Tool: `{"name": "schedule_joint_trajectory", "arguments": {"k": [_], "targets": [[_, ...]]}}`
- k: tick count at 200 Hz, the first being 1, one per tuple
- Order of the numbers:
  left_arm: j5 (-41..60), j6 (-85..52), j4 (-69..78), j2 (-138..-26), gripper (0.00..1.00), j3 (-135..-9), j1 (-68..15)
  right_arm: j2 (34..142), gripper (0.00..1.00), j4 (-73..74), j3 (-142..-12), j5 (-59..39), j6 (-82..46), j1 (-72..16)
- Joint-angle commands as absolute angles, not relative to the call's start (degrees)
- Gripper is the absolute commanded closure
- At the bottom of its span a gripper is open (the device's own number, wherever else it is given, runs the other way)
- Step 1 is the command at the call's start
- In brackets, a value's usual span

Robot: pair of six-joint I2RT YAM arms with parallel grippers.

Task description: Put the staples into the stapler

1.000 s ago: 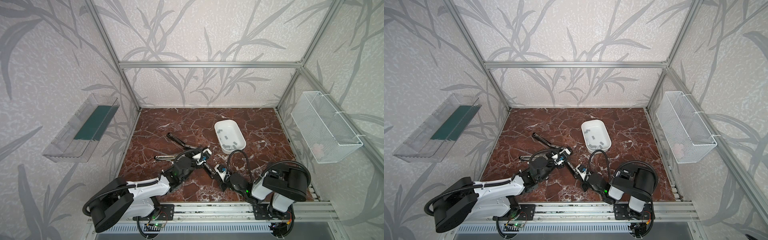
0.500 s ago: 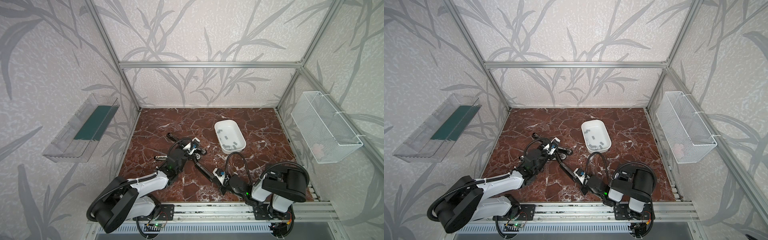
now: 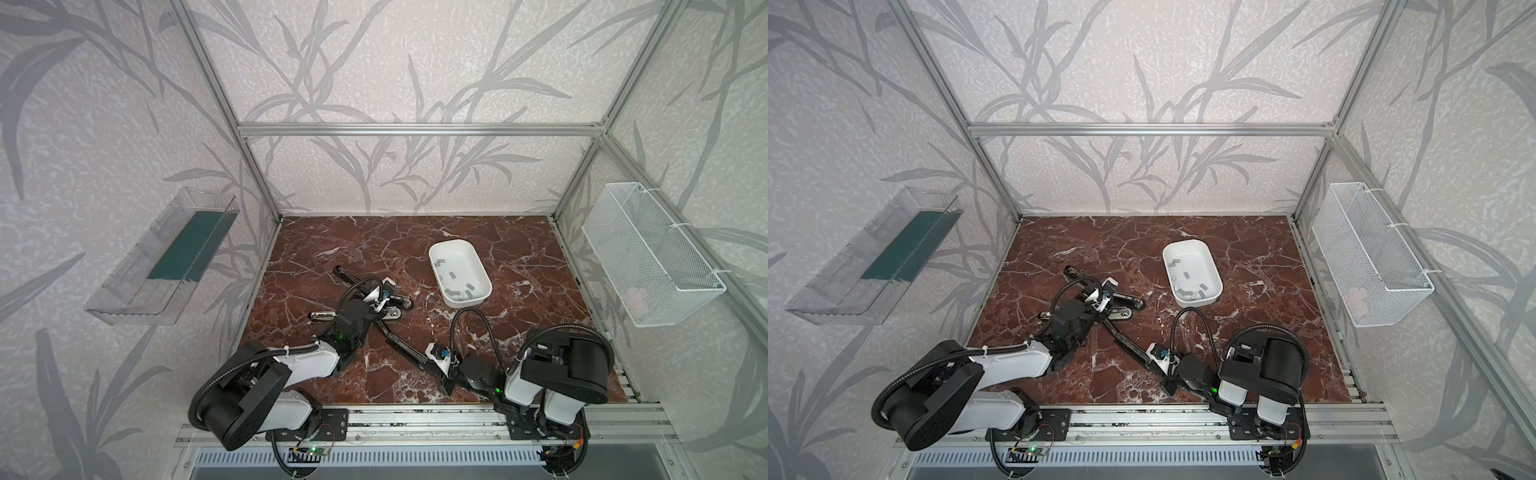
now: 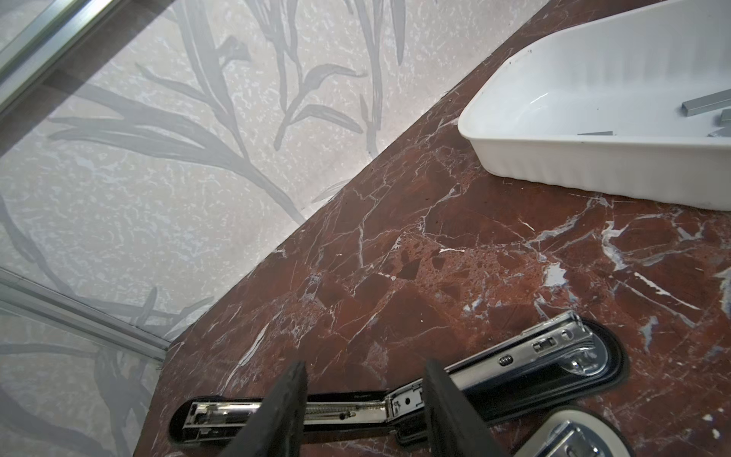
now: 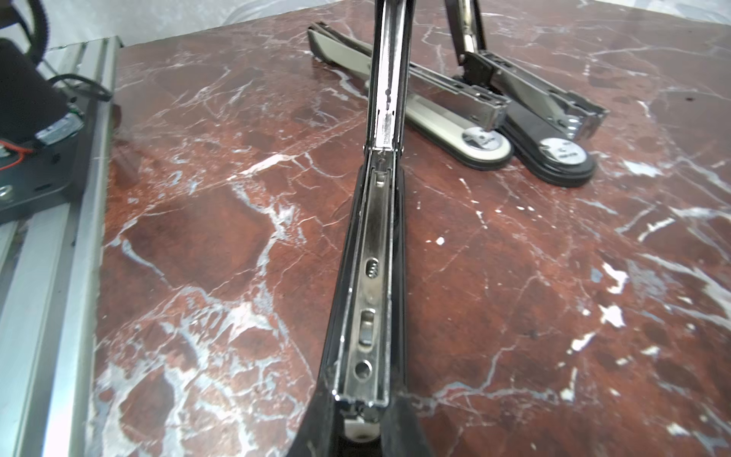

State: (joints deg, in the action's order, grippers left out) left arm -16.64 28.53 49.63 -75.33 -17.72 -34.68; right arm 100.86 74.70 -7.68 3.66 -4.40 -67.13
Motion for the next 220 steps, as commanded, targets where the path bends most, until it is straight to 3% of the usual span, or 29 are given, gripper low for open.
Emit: {"name": "schedule_joint_trajectory", "arguments": {"k": [1,25,45,71,93,124,142,179,220], "targets": [[-19.75,28.46,46.43,-70.50,0.50,-16.41,-34.04,101.85,1.00,70.00,-8.27,-2.47,-0.75,-67.95],[-22.22,28.43,45.44,-63.17,0.48,-12.98,-33.06,100.54,1.00,66.51,-9.63,-2.76,0.72,-67.93],[-20.39,26.05,34.55,-55.98,0.50,-14.80,-31.76,98.86,1.00,60.08,-12.67,-3.05,2.09,-66.84],[-19.69,24.80,29.56,-53.41,0.50,-16.87,-31.17,98.10,1.00,55.17,-14.81,-7.80,2.44,-62.73],[-17.00,24.35,30.57,-51.76,0.48,-16.28,-31.05,95.84,0.78,53.36,-15.30,-6.96,2.44,-60.41],[-16.26,24.77,30.30,-49.42,0.47,-16.69,-31.09,95.50,0.67,49.14,-17.61,-4.48,3.12,-59.79],[-15.12,24.65,28.76,-47.69,0.47,-17.15,-31.09,94.18,0.56,49.65,-16.60,-3.05,3.13,-59.11],[-11.66,23.53,27.38,-45.78,0.47,-17.62,-31.11,92.72,0.55,45.89,-18.63,-9.50,2.96,-59.15],[-9.96,22.07,27.41,-43.95,0.47,-16.44,-31.11,100.27,0.50,49.64,-22.65,-6.88,0.08,-61.94]]}}
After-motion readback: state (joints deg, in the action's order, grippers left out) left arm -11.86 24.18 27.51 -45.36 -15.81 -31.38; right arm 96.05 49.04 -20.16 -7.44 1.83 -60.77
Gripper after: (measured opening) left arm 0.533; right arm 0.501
